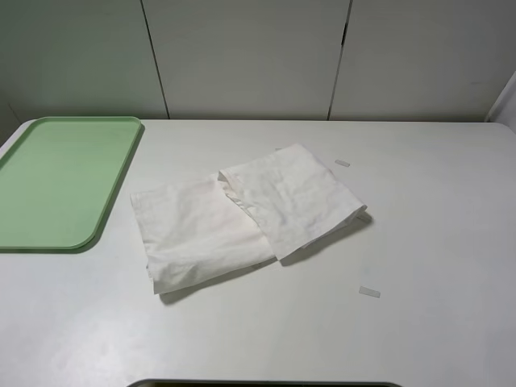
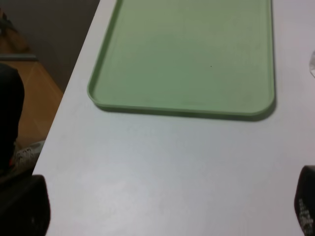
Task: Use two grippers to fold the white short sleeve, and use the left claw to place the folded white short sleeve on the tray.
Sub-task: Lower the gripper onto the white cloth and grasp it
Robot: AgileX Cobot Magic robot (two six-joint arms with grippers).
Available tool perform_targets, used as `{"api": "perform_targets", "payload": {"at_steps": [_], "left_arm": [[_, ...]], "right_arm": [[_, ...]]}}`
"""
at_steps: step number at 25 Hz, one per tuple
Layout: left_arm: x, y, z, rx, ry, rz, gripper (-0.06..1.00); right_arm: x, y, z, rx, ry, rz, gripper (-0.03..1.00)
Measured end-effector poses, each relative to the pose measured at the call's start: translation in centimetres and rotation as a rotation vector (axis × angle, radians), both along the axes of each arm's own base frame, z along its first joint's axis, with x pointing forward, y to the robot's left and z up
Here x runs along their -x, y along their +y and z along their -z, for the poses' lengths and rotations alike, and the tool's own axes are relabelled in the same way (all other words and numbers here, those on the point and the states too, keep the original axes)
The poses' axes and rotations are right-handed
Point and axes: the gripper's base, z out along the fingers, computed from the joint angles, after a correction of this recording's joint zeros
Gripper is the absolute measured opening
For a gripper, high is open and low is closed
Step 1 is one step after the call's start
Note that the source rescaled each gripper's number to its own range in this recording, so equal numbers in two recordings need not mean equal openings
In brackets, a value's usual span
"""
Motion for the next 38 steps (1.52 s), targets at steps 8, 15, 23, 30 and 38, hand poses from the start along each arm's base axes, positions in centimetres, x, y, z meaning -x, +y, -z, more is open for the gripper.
{"api": "perform_targets", "payload": {"at_steps": [8, 15, 23, 30, 38], "left_arm": [[0.0, 0.0, 0.0, 0.000, 0.000, 0.000, 1.00], [0.0, 0.0, 0.0, 0.000, 0.000, 0.000, 1.00], [0.0, 0.0, 0.0, 0.000, 0.000, 0.000, 1.00], [0.0, 0.0, 0.0, 0.000, 0.000, 0.000, 1.00], [0.0, 0.0, 0.0, 0.000, 0.000, 0.000, 1.00]], "right_arm": [[0.0, 0.0, 0.7, 0.001, 0.058, 0.000, 1.00], [0.0, -0.1, 1.8, 0.016, 0.147, 0.009, 1.00], [0.0, 0.0, 1.8, -0.001, 0.148, 0.009, 1.00], [0.0, 0.0, 1.8, -0.022, 0.149, 0.006, 1.00], [0.0, 0.0, 1.8, -0.022, 0.149, 0.006, 1.00]]}}
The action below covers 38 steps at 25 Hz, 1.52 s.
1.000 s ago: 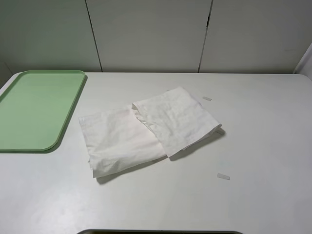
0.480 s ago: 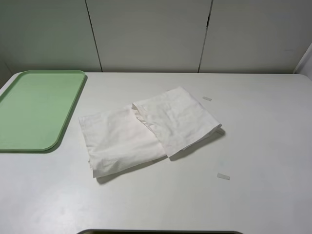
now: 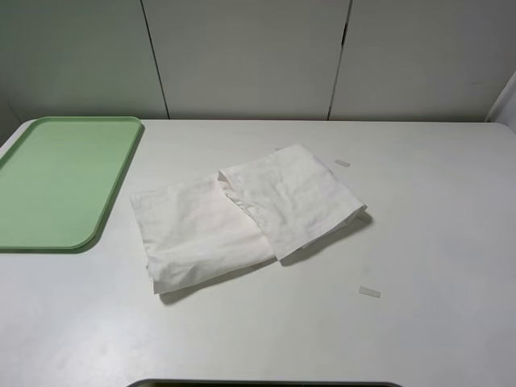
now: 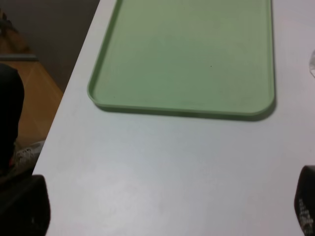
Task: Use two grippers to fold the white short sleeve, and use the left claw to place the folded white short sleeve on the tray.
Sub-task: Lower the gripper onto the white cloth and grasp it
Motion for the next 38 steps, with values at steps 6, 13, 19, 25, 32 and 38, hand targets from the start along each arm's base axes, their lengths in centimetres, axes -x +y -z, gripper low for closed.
{"api": "perform_targets", "payload": {"at_steps": [6, 13, 19, 25, 32, 38], "left_arm": [[-0.01, 0.01, 0.00, 0.000, 0.000, 0.010, 1.00], [-0.07, 0.07, 0.00, 0.000, 0.000, 0.067, 1.00], [-0.07, 0.08, 0.00, 0.000, 0.000, 0.069, 1.00], [-0.07, 0.08, 0.00, 0.000, 0.000, 0.069, 1.00], [-0.09, 0.08, -0.03, 0.000, -0.003, 0.070, 1.00], [-0.22, -0.66, -0.23, 0.066, -0.009, 0.122, 1.00]], "right_arm": [[0.00, 0.00, 0.00, 0.000, 0.000, 0.000, 1.00], [0.00, 0.00, 0.00, -0.001, 0.000, 0.000, 1.00], [0.00, 0.00, 0.00, -0.001, 0.000, 0.000, 1.00], [0.00, 0.00, 0.00, -0.001, 0.000, 0.000, 1.00], [0.00, 0.00, 0.00, -0.001, 0.000, 0.000, 1.00], [0.00, 0.00, 0.00, -0.001, 0.000, 0.000, 1.00]]}}
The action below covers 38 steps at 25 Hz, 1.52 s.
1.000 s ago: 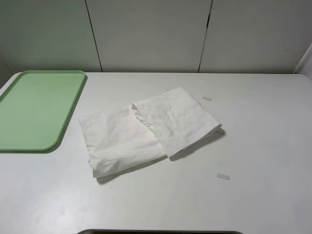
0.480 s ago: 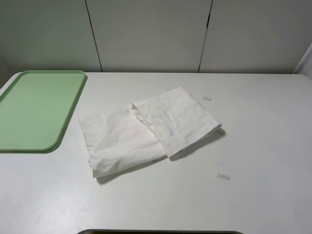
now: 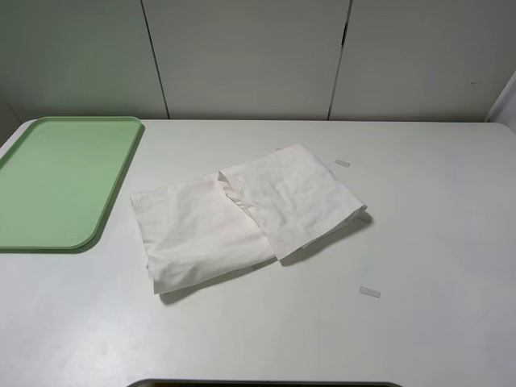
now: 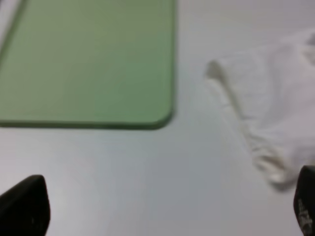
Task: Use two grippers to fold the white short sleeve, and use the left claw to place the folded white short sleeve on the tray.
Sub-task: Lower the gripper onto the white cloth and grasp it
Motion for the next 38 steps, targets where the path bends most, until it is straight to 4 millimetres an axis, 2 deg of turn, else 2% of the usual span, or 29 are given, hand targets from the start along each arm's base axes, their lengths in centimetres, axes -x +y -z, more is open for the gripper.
{"api": "perform_targets", "payload": {"at_steps": [2, 3, 4, 5, 10, 13, 15, 18, 22, 23, 24, 30, 31, 32, 35, 36, 38], "left_arm": [[-0.6, -0.5, -0.4, 0.070, 0.002, 0.024, 1.00], [-2.7, -1.7, -1.0, 0.218, 0.057, 0.082, 1.00], [-4.0, -2.3, -1.2, 0.291, 0.103, 0.110, 1.00], [-4.0, -2.3, -1.2, 0.291, 0.103, 0.110, 1.00], [-8.6, -3.7, -0.9, 0.446, 0.265, 0.185, 1.00], [-11.7, -4.2, 0.0, 0.511, 0.357, 0.207, 1.00], [-14.5, -4.5, 1.3, 0.570, 0.412, 0.203, 1.00], [-16.8, -4.5, 2.9, 0.595, 0.454, 0.175, 1.00], [-18.1, -4.5, 4.0, 0.606, 0.477, 0.158, 1.00], [-18.7, -4.4, 4.6, 0.606, 0.497, 0.152, 0.99], [-19.8, -4.3, 6.2, 0.608, 0.546, 0.121, 0.99], [-20.7, -4.2, 7.8, 0.605, 0.598, 0.093, 0.99], [-21.5, -4.2, 9.7, 0.602, 0.656, 0.074, 0.99], [-21.8, -4.4, 10.5, 0.587, 0.670, 0.073, 0.99], [-22.2, -4.7, 11.2, 0.573, 0.672, 0.072, 0.99], [-22.8, -5.4, 12.5, 0.553, 0.676, 0.071, 0.99], [-23.2, -6.4, 13.7, 0.526, 0.678, 0.085, 0.99]], "right_arm": [[0.0, 0.0, 0.0, 0.000, 0.000, 0.000, 1.00], [0.0, 0.0, 0.0, 0.000, 0.000, 0.000, 1.00], [0.0, 0.0, 0.0, 0.000, 0.000, 0.000, 1.00], [0.0, 0.0, 0.0, 0.000, 0.000, 0.000, 1.00], [0.0, 0.0, 0.0, 0.000, 0.000, 0.000, 1.00], [0.0, 0.0, 0.0, 0.000, 0.000, 0.000, 1.00], [0.0, 0.0, 0.0, 0.000, 0.000, 0.000, 1.00], [0.0, 0.0, 0.0, 0.000, 0.000, 0.000, 1.00], [0.0, 0.0, 0.0, 0.000, 0.000, 0.000, 1.00], [0.0, 0.0, 0.0, 0.000, 0.000, 0.000, 1.00], [0.0, 0.0, 0.0, 0.000, 0.000, 0.000, 1.00], [0.0, 0.0, 0.0, 0.000, 0.000, 0.000, 1.00], [0.0, 0.0, 0.0, 0.000, 0.000, 0.000, 1.00], [0.0, 0.0, 0.0, 0.000, 0.000, 0.000, 1.00], [0.0, 0.0, 0.0, 0.000, 0.000, 0.000, 1.00], [0.0, 0.0, 0.0, 0.000, 0.000, 0.000, 1.00], [0.0, 0.0, 0.0, 0.000, 0.000, 0.000, 1.00]]}}
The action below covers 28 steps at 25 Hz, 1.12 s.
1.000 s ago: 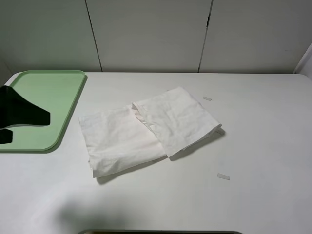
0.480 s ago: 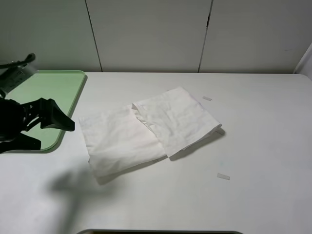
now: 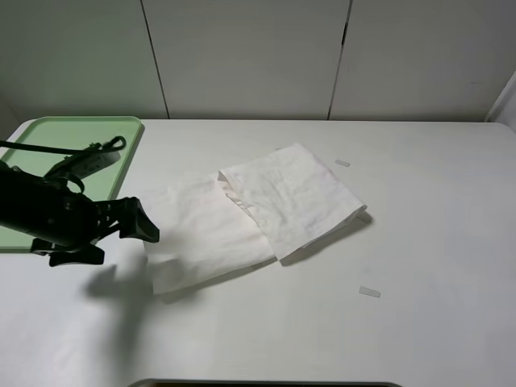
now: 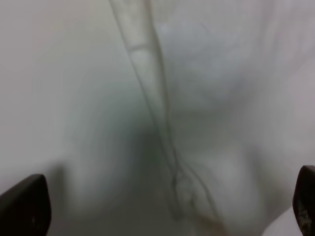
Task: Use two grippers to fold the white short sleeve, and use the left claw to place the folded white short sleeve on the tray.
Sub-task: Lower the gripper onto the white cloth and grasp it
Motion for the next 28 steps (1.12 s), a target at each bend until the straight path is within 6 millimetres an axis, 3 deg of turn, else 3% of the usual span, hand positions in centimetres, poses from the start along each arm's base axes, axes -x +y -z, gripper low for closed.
{"api": "perform_targets", "payload": {"at_steps": [5, 13, 21, 23, 27, 28], "left_arm": [[0.0, -2.1, 2.2, -0.015, 0.033, 0.041, 0.99], [-0.5, -4.0, 3.2, -0.031, 0.036, 0.074, 0.97], [-1.9, -5.3, 3.6, -0.105, -0.026, 0.079, 0.82], [-2.2, -5.5, 3.9, -0.117, -0.028, 0.079, 0.66], [-2.5, -5.5, 4.4, -0.137, -0.024, 0.076, 0.18], [-2.5, -5.5, 4.5, -0.138, -0.022, 0.077, 0.15]], "right_arm": [[0.0, 0.0, 0.0, 0.000, 0.000, 0.000, 1.00], [0.0, 0.0, 0.0, 0.000, 0.000, 0.000, 1.00], [0.0, 0.0, 0.0, 0.000, 0.000, 0.000, 1.00], [0.0, 0.0, 0.0, 0.000, 0.000, 0.000, 1.00], [0.0, 0.0, 0.0, 0.000, 0.000, 0.000, 1.00], [0.0, 0.0, 0.0, 0.000, 0.000, 0.000, 1.00]]}}
